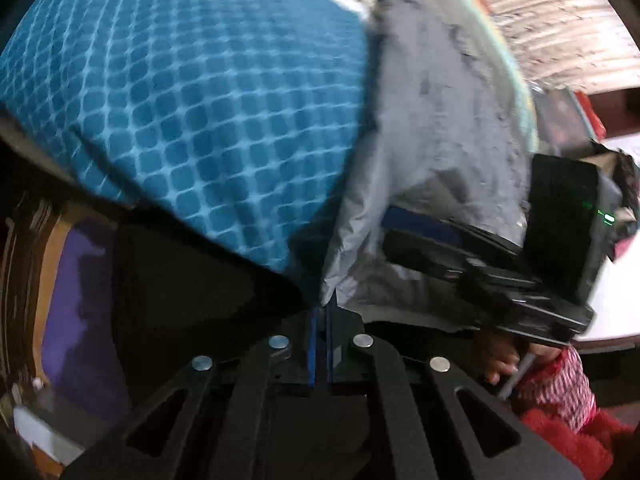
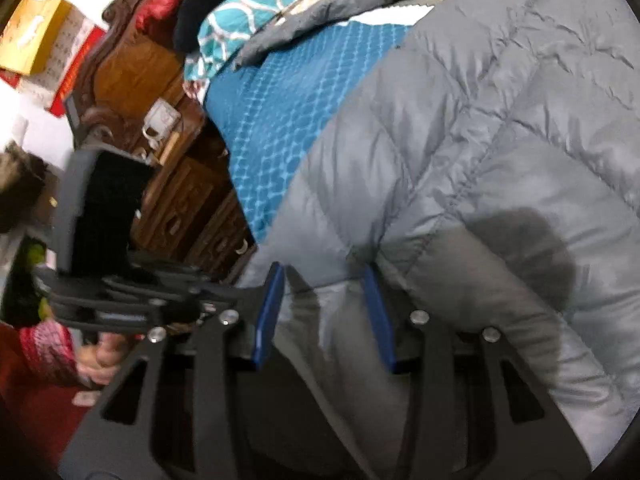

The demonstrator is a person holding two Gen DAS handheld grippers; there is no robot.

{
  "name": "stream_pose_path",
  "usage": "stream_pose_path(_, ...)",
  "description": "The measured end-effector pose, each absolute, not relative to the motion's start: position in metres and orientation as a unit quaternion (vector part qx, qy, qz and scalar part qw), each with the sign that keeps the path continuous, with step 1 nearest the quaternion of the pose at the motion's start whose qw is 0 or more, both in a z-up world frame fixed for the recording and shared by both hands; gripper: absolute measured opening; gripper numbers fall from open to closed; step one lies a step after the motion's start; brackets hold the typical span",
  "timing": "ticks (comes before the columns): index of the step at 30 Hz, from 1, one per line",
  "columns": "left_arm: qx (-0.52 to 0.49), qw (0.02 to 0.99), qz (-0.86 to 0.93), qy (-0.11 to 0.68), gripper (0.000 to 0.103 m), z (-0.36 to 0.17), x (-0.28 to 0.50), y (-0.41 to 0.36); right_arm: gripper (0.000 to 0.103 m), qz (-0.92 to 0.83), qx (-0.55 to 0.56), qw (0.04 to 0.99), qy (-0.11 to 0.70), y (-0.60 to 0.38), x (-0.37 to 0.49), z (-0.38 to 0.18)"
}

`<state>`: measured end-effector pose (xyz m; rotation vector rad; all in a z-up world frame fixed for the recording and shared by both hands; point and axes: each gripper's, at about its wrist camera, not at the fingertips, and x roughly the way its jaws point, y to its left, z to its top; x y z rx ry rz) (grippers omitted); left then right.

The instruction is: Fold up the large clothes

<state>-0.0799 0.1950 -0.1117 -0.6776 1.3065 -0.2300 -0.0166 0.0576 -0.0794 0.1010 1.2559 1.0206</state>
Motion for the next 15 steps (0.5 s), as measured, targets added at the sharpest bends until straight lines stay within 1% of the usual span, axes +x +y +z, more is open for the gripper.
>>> stream_pose_path(3, -0.298, 0.744, -0.124, 0.585, 0.102, -0.091, -0.083, 0.201, 0.04, 0.458, 0.063, 0.713, 0.527, 0.029, -0.018, -0.051)
stream_pose_path(7, -0.249, 0.791, -0.114, 0.548, 0.102, -0.049, -0.086, 0.213, 0.04, 0.378, 0.082, 0.792, 0.473, -0.067, -0.019, -0.015)
stream_pose_path(10, -0.219, 0.812, -0.108, 0.531, 0.102, -0.028, -0.066, 0.208, 0.04, 0.276, 0.107, 0.835, 0.463, -0.148, -0.022, -0.013)
stream_pose_path(12, -0.191, 0.829, -0.103, 0.516, 0.102, -0.018, -0.039, 0.192, 0.04, 0.227, 0.139, 0.845, 0.463, -0.192, -0.025, -0.017)
stream_pose_path(15, -0.152, 0.842, -0.108, 0.506, 0.102, -0.012, -0.004, 0.159, 0.04, 0.158, 0.155, 0.852, 0.475, -0.239, -0.035, -0.034)
